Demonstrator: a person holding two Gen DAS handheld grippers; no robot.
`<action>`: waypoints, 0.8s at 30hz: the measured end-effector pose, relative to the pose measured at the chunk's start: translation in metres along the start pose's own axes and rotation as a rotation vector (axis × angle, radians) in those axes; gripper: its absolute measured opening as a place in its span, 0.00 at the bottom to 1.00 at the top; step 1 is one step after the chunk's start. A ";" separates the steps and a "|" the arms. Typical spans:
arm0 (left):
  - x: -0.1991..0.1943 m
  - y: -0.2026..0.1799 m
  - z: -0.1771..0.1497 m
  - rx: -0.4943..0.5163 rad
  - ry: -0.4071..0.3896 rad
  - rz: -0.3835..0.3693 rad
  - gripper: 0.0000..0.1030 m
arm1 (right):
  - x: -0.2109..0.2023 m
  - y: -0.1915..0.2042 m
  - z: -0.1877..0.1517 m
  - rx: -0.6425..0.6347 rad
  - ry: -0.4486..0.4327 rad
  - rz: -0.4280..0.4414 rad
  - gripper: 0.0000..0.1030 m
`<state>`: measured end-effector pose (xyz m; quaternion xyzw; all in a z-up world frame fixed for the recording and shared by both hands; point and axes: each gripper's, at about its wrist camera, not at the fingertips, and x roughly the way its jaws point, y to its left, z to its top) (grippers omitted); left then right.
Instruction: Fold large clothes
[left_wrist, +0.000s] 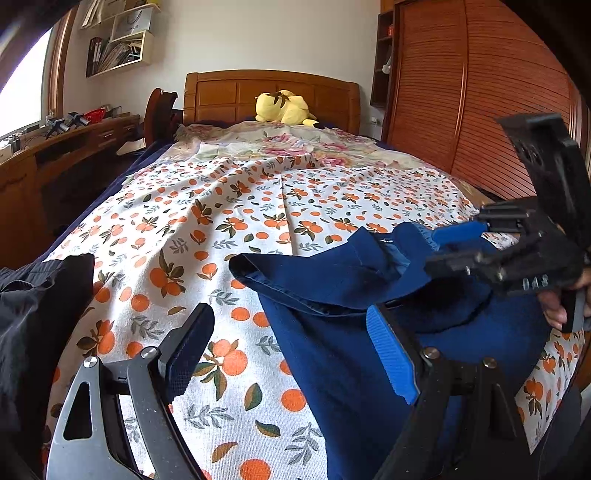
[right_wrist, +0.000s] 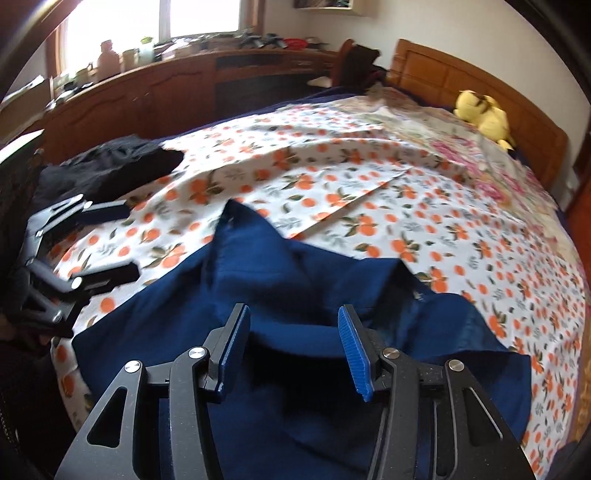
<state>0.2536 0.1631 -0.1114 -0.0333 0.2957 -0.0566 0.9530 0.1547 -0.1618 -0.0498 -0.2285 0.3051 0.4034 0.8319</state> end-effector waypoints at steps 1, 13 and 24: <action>0.000 0.001 0.000 -0.002 0.001 0.000 0.82 | 0.001 0.002 -0.001 -0.009 0.003 0.001 0.50; 0.001 0.011 0.000 -0.018 0.005 0.006 0.82 | 0.009 0.013 0.003 -0.081 0.041 0.050 0.50; 0.002 0.013 -0.002 -0.013 0.013 0.012 0.83 | 0.039 -0.005 0.014 -0.143 0.053 -0.047 0.02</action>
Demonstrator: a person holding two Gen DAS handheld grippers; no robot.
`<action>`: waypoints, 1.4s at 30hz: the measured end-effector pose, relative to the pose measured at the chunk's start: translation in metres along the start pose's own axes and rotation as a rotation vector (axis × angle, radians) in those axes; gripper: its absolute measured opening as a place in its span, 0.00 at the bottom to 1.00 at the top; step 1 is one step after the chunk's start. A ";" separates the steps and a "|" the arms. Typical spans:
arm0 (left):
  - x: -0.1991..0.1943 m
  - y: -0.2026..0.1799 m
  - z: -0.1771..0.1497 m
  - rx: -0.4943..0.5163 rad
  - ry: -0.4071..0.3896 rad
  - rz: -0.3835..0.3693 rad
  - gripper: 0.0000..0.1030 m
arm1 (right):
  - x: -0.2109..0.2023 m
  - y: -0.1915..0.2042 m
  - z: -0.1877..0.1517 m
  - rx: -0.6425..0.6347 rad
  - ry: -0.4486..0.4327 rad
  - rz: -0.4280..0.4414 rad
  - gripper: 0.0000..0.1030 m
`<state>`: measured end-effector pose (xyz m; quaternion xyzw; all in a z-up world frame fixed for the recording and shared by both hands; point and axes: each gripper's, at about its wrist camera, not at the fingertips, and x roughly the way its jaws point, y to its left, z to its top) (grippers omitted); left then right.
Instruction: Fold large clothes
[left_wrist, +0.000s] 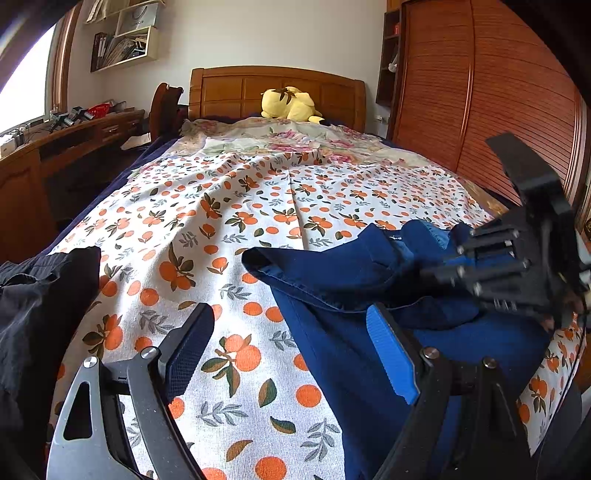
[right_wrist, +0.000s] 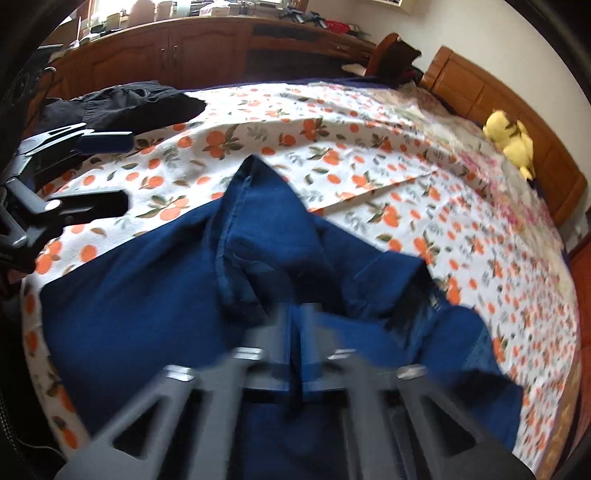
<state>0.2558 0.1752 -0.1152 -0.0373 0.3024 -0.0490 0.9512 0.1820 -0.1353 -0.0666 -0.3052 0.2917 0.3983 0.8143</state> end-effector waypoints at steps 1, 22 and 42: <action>0.000 0.001 -0.001 -0.001 0.001 0.001 0.83 | 0.001 -0.007 0.005 0.025 -0.010 -0.007 0.02; 0.010 -0.005 0.005 -0.006 0.008 -0.022 0.83 | 0.028 -0.076 0.018 0.285 -0.002 -0.193 0.42; 0.037 -0.026 0.012 0.006 0.079 -0.096 0.53 | 0.015 -0.210 -0.125 0.615 0.144 -0.395 0.43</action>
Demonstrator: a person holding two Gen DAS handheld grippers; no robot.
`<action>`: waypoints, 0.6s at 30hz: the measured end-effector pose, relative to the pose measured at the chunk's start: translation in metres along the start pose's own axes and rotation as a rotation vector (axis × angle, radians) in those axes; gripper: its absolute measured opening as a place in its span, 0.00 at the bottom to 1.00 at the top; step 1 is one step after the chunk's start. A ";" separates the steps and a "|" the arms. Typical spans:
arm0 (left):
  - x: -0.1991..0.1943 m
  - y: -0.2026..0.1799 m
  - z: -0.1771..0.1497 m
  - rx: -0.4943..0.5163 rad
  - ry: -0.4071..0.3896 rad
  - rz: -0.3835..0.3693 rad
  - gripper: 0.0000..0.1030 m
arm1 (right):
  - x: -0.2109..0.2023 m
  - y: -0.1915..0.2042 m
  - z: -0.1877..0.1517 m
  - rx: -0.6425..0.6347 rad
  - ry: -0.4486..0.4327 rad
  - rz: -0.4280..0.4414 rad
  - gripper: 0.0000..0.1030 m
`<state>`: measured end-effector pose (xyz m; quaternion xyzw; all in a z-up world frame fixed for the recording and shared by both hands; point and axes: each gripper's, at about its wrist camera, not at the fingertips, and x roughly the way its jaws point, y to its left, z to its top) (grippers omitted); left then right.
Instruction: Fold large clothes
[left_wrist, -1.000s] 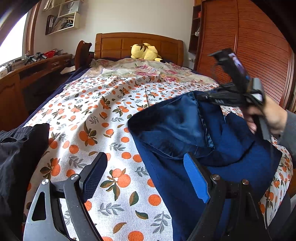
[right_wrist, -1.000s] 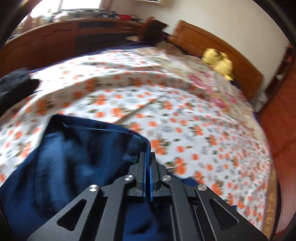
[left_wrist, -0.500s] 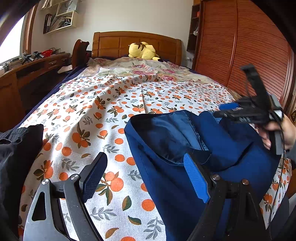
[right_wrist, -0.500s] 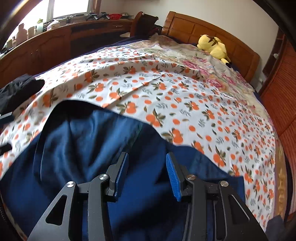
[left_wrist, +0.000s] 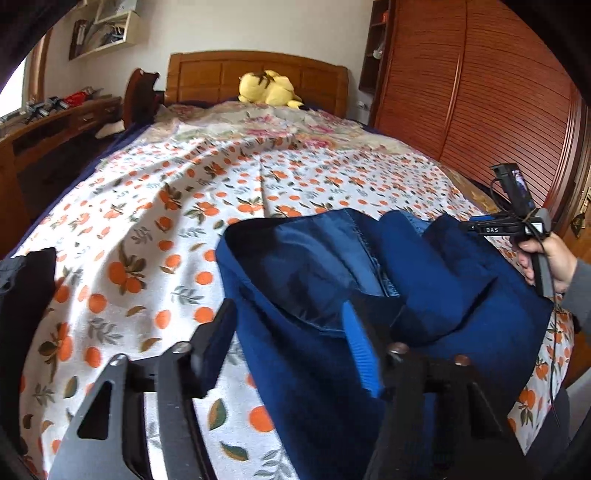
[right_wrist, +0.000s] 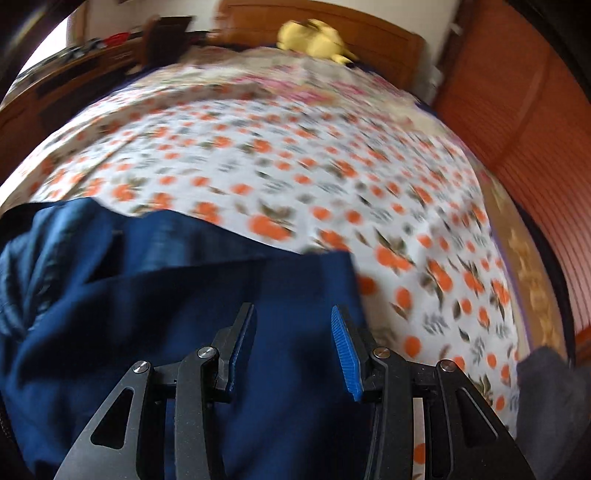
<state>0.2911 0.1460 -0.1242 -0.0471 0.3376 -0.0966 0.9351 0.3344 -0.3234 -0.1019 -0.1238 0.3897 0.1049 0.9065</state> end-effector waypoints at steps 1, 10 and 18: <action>0.004 -0.001 0.001 0.001 0.014 -0.002 0.50 | 0.007 -0.003 0.001 0.018 0.011 0.001 0.43; 0.041 -0.010 0.000 0.019 0.156 -0.045 0.31 | 0.036 -0.018 0.016 0.097 0.032 0.084 0.42; 0.036 -0.022 -0.001 0.083 0.159 -0.029 0.02 | 0.027 -0.014 0.005 0.015 -0.052 0.093 0.06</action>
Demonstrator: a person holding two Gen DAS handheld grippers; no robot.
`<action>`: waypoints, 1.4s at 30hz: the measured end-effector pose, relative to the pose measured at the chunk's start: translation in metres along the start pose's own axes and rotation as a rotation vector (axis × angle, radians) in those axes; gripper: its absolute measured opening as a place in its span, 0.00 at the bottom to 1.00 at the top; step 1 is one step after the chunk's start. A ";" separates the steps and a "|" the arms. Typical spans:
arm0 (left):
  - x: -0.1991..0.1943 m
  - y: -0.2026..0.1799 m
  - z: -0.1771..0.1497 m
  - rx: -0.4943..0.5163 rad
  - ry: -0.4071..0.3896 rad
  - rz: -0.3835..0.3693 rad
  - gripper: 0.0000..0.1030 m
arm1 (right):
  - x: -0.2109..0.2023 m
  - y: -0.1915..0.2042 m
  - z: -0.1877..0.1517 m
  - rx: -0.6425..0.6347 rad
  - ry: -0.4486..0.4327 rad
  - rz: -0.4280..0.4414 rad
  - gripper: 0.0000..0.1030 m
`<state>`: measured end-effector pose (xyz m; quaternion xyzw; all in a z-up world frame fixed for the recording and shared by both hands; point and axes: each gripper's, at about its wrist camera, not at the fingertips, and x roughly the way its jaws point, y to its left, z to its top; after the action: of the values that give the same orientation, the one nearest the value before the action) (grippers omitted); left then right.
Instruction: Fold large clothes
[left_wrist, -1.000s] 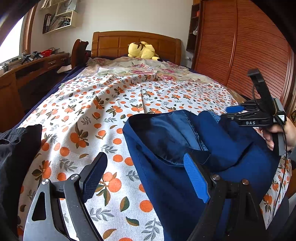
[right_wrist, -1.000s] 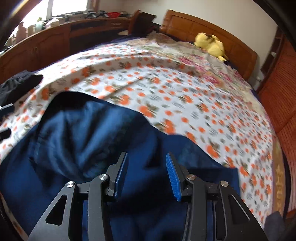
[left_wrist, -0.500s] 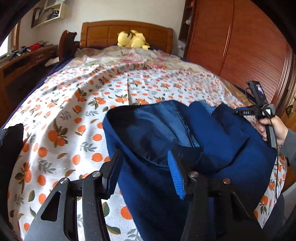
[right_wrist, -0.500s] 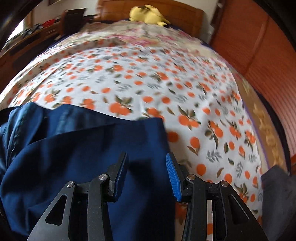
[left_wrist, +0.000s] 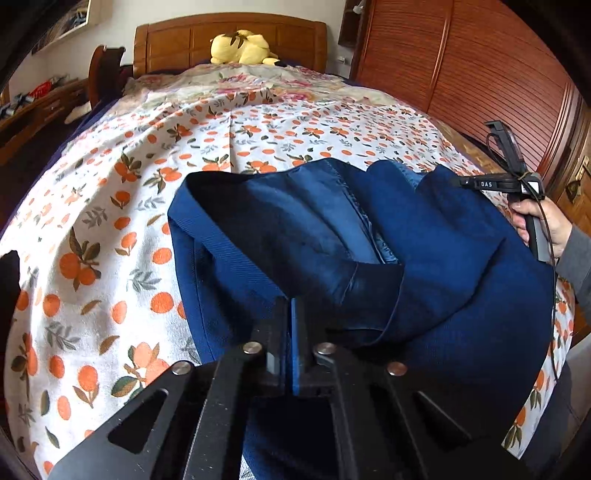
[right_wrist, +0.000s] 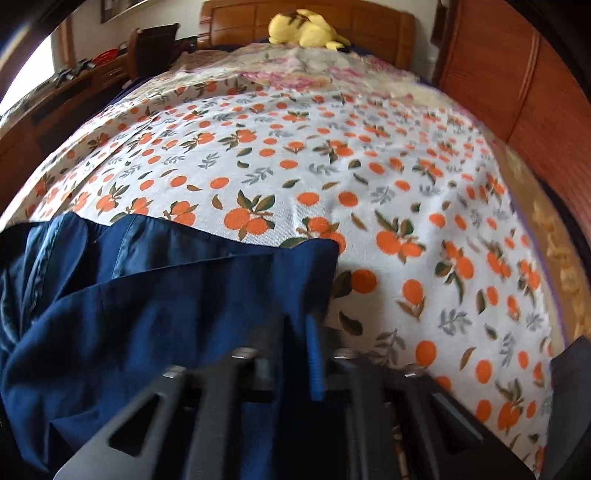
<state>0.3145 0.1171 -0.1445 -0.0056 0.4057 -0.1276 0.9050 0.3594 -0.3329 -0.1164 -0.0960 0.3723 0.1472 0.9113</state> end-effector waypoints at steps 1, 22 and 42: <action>-0.002 -0.001 0.001 0.007 -0.009 0.016 0.02 | -0.006 -0.001 -0.001 -0.007 -0.029 -0.004 0.05; 0.011 0.018 0.119 -0.063 -0.106 0.227 0.02 | -0.012 -0.040 -0.024 0.076 -0.130 -0.191 0.03; -0.067 -0.048 0.044 0.000 -0.208 0.155 0.82 | -0.125 -0.021 -0.079 0.066 -0.168 -0.069 0.40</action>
<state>0.2937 0.0827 -0.0605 0.0126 0.3087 -0.0559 0.9494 0.2302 -0.3992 -0.0829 -0.0660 0.2955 0.1111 0.9466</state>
